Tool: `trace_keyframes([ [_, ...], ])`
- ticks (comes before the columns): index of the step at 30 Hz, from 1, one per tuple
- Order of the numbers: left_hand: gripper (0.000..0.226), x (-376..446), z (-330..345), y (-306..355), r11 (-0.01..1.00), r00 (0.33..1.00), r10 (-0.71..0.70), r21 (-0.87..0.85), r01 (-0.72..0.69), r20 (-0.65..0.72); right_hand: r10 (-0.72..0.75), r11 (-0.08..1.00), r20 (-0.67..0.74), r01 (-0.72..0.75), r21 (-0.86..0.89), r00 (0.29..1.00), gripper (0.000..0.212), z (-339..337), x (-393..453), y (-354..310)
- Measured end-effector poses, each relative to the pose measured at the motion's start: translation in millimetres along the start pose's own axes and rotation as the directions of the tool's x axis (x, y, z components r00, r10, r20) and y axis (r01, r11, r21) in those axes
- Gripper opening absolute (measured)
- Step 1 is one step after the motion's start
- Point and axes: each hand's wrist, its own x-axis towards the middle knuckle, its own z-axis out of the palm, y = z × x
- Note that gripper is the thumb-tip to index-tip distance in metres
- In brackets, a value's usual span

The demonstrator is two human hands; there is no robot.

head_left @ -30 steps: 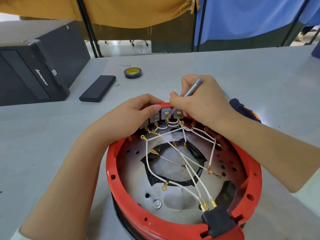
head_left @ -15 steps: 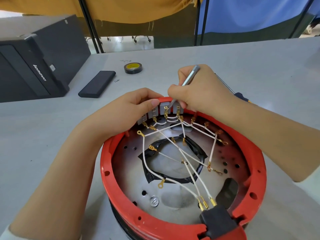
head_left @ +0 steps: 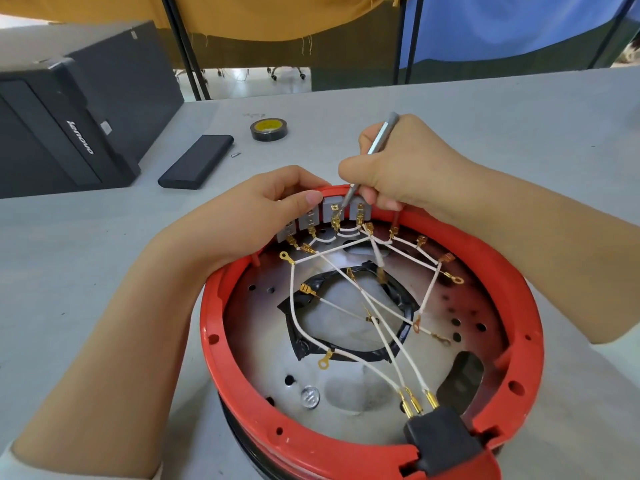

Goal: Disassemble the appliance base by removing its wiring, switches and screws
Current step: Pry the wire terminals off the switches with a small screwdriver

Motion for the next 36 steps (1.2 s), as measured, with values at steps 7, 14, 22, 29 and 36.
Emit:
trace_keyframes([
  [7, 0.017, -2.0, -0.1, 2.3, 0.999, 1.0, 0.008, -0.051, -0.009, -0.005, -0.14, 0.988, -0.122, 0.13, -0.08, 0.983, 0.025, 6.6, -5.0, 9.4],
  [14, 0.018, -2.9, 0.1, 3.7, 0.999, 1.0, -0.004, -0.043, 0.004, -0.014, -0.179, 0.98, -0.133, 0.165, -0.112, 0.975, 0.025, 7.4, -3.9, 11.0],
  [22, 0.017, -2.0, -1.5, 2.3, 1.0, 1.0, 0.004, 0.016, -0.004, -0.023, -0.204, 0.96, -0.084, 0.183, -0.213, 0.975, 0.025, 7.8, -5.1, 8.8],
  [29, 0.018, -3.6, -1.9, 3.5, 1.0, 1.0, -0.002, -0.01, 0.002, -0.003, -0.231, 0.968, -0.151, 0.212, -0.135, 0.961, 0.024, 6.3, -3.6, 11.1],
  [36, 0.019, -4.3, -1.1, 5.5, 1.0, 1.0, -0.003, -0.002, 0.003, -0.022, -0.14, 0.986, -0.18, 0.154, 0.063, 0.974, 0.03, 3.1, -3.8, 8.4],
])
